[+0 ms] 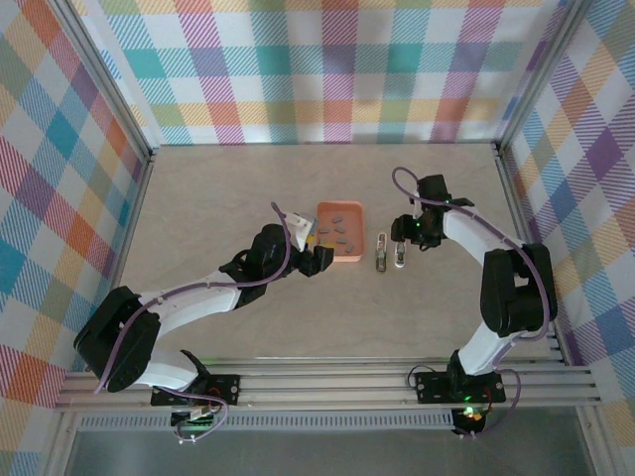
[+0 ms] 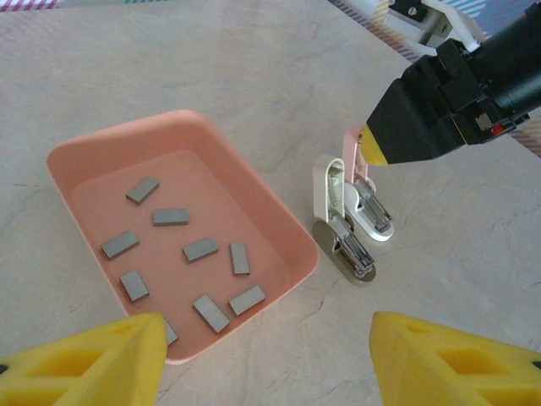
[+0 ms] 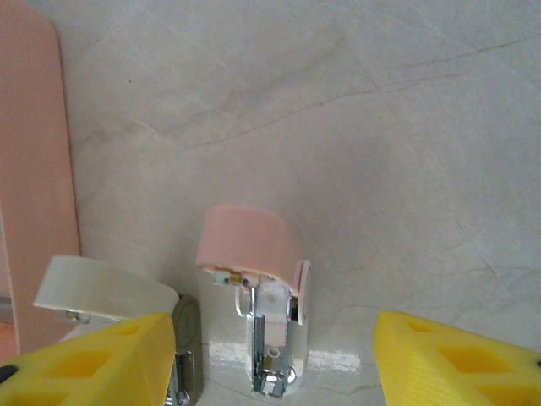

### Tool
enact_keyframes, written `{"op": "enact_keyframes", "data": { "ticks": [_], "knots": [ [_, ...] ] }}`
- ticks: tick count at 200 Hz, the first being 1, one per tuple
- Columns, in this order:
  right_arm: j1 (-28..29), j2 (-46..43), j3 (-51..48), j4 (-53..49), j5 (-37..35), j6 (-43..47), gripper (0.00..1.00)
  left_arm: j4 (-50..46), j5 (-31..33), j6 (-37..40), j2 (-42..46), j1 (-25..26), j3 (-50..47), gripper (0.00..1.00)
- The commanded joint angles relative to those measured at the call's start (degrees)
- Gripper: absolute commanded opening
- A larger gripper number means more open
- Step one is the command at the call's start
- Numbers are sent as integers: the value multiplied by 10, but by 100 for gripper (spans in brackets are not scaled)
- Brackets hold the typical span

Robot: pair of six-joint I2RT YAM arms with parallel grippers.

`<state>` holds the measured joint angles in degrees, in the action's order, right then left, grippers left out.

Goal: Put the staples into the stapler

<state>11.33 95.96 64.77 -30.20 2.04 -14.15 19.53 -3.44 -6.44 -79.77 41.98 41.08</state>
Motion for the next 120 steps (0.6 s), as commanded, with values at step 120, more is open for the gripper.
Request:
{"op": "enact_keyframes", "data": {
  "ticks": [120],
  "knots": [
    [2, 67, 33, 46, 15, 3, 43, -11, 15, 23, -19, 2, 22, 65]
  ]
}}
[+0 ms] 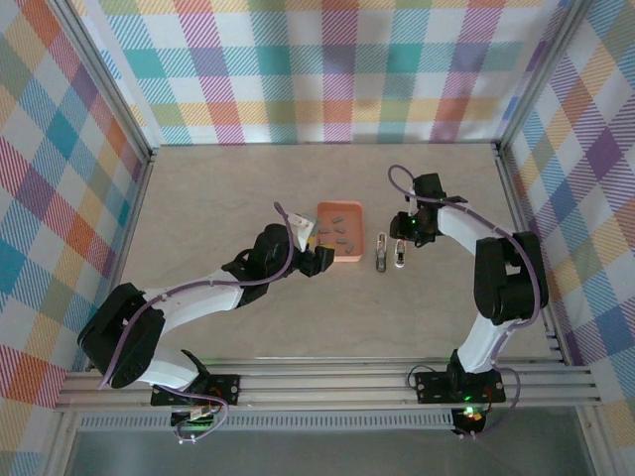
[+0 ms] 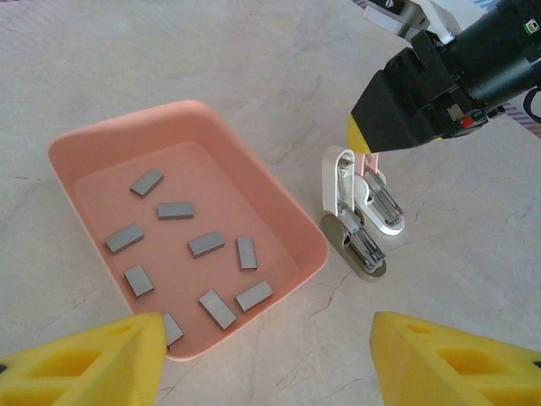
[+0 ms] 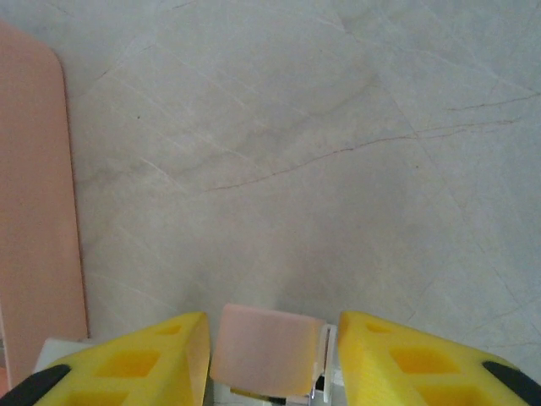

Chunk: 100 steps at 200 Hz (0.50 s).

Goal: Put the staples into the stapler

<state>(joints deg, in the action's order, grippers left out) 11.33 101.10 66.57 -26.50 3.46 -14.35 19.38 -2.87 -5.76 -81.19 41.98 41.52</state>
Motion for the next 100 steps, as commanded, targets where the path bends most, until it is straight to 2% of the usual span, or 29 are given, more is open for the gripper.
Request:
{"op": "enact_keyframes", "data": {
  "ticks": [1, 28, 100],
  "knots": [
    [2, 15, 15, 9, 1, 5, 43, -10, 10, 16, -5, 2, 17, 65],
    [2, 25, 18, 10, -1, 9, 42, -16, 12, 25, -4, 1, 21, 65],
    [9, 10, 1, 20, -20, 25, 26, -21, 10, 29, -6, -1, 20, 65]
  ]
}}
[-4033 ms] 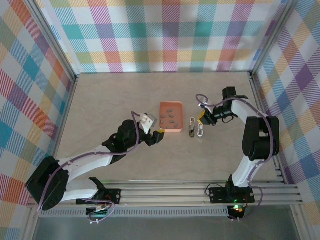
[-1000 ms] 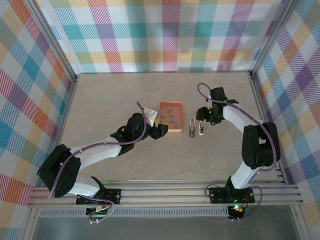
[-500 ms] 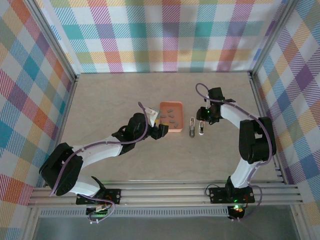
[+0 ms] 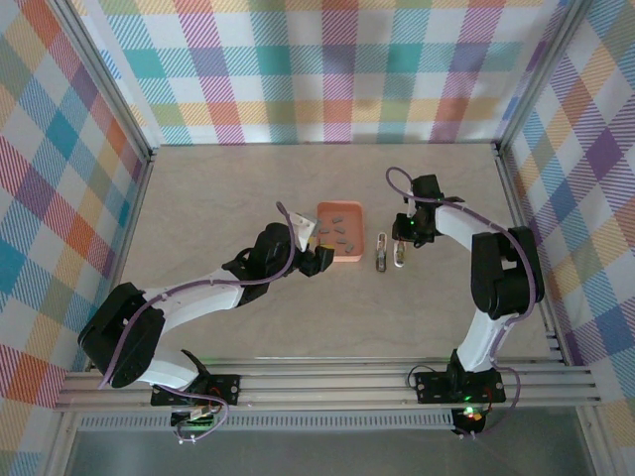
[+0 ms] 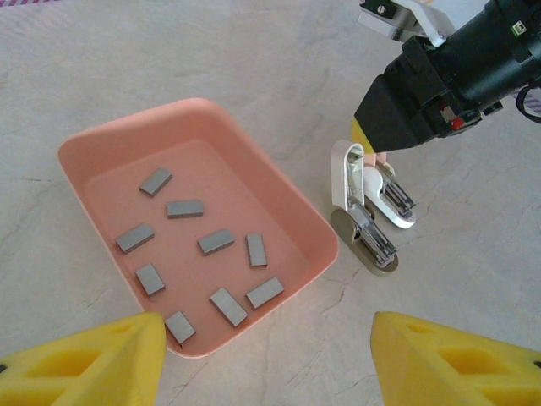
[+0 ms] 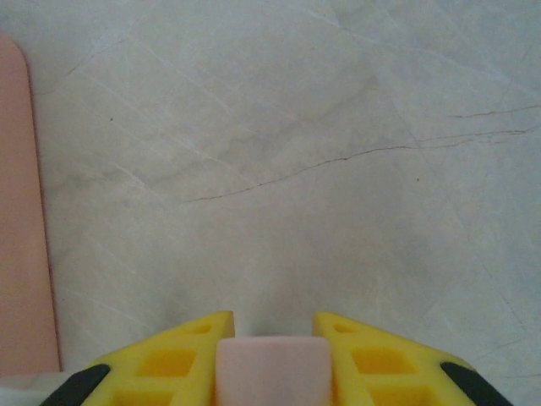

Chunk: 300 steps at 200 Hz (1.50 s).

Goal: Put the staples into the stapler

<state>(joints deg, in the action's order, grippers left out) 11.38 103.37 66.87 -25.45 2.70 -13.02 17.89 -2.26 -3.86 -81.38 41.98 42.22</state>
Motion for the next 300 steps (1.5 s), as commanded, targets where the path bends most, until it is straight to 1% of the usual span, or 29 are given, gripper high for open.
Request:
{"op": "enact_keyframes", "data": {
  "ticks": [1, 32, 49, 71, 88, 200, 224, 237, 245, 264, 300],
  "knots": [
    [9, -14, -3, 9, -13, 11, 25, -6, 4, 10, -4, -1, 13, 65],
    [21, -46, -27, 13, -48, 15, 23, -11, 5, 16, -1, -1, 14, 65],
    [29, -63, -35, 1, -80, 11, 23, -14, 5, 19, 3, -3, 13, 65],
    [31, -82, -49, -4, -99, 5, 23, -14, 4, 19, 4, -2, 12, 65],
    [31, -86, -53, -3, -100, 9, 24, -13, 3, 17, 5, -2, 9, 65],
    [35, -33, -35, -23, -82, 8, 28, -16, 4, 10, 6, -2, 3, 66],
    [35, -37, -35, -22, -77, 6, 32, -27, 5, 10, 3, -2, 8, 66],
    [35, -50, -34, -22, -75, 5, 41, -38, 4, 7, -2, -3, 16, 66],
    [35, -61, -34, -23, -75, 4, 45, -51, 2, 5, -5, -3, 26, 67],
    [35, -97, -32, -31, -75, 3, 54, -109, 1, -6, -22, -3, 65, 69],
    [35, -173, -37, -46, -65, -7, 58, -247, -8, -25, -79, -3, 186, 70]
  ]
}}
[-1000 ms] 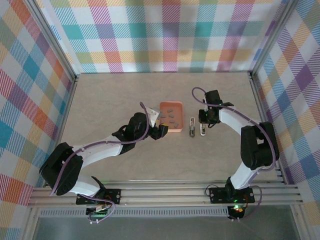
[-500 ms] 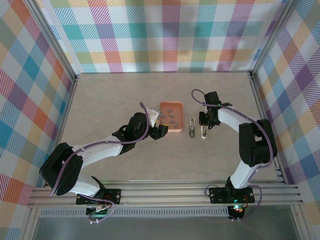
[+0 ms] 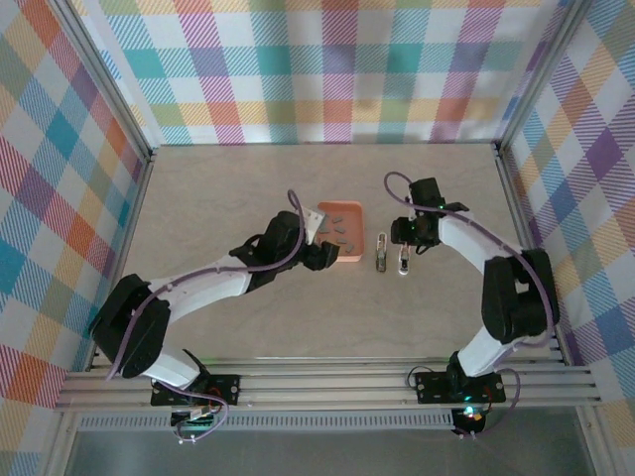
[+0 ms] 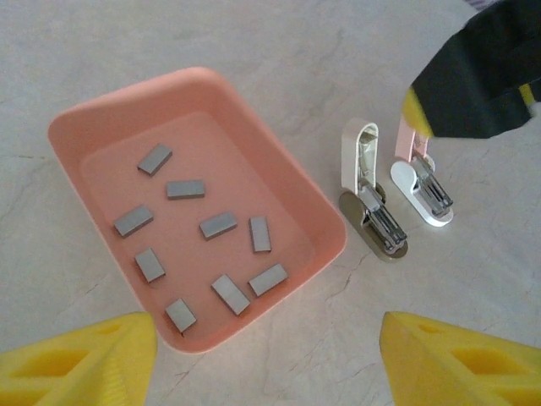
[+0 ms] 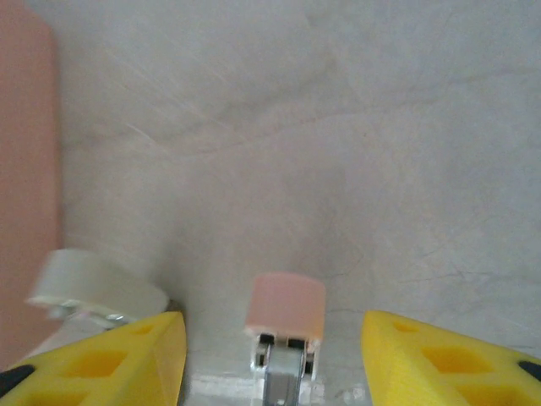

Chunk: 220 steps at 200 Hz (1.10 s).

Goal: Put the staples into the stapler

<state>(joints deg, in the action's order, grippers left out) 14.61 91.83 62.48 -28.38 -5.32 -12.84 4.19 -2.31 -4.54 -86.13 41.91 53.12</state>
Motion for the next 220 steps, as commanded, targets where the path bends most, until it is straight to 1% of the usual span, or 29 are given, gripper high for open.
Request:
{"op": "enact_keyframes", "data": {
  "ticks": [1, 29, 55, 90, 107, 130, 161, 175, 195, 220],
  "knots": [
    [2, -60, 6, -17, 16, -9, 58, -113, -8, -19, -34, -3, 81, 70],
    [3, -122, -24, -12, 47, -29, 58, -234, -1, -18, -98, -4, 186, 67],
    [2, -167, -61, 9, 79, -55, 58, -302, -4, -2, -160, -4, 264, 62],
    [3, -193, -92, 18, 94, -72, 58, -358, -3, 19, -242, -7, 353, 51],
    [3, -201, -101, 19, 100, -75, 58, -386, -10, 23, -283, -7, 400, 48],
    [2, -209, -116, 26, 106, -77, 58, -407, -27, 23, -328, -7, 445, 46],
    [3, -213, -129, 25, 112, -79, 58, -437, -32, 21, -379, -7, 496, 44],
    [2, -216, -134, 28, 113, -79, 58, -447, -23, 24, -400, -7, 517, 44],
    [2, -220, -140, 33, 114, -79, 58, -480, -5, 35, -431, -9, 553, 41],
    [2, -217, -138, 31, 116, -76, 58, -511, 6, 45, -447, -12, 574, 37]
  ]
}}
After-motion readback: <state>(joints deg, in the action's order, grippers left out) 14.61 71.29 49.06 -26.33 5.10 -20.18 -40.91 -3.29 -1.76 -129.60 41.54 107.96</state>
